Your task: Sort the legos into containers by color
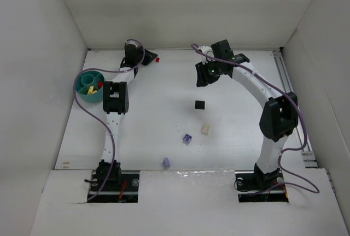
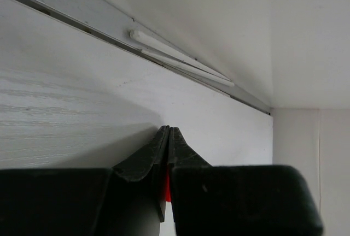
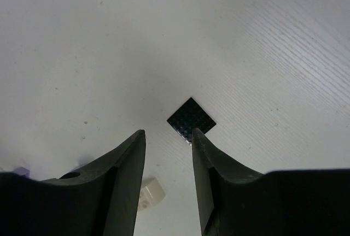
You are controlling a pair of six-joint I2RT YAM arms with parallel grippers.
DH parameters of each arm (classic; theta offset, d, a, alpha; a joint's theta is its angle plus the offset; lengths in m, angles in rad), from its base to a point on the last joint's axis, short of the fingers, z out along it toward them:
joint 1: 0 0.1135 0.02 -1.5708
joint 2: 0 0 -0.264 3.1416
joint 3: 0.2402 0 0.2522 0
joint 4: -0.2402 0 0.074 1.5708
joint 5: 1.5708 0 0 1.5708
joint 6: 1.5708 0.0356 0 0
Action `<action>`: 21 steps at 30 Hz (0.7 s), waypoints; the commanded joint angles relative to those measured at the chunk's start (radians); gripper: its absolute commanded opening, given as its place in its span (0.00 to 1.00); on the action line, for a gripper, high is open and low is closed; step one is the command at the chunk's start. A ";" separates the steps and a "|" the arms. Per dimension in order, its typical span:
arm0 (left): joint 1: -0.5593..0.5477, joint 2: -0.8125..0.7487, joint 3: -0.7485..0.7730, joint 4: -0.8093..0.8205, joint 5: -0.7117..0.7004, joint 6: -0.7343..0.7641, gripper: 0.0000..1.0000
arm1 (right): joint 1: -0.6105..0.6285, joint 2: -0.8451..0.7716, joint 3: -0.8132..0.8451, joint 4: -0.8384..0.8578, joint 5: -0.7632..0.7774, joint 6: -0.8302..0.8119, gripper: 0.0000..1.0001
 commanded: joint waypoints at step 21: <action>-0.092 -0.173 -0.342 -0.055 0.344 0.293 0.00 | 0.009 -0.035 0.008 0.008 0.020 -0.038 0.40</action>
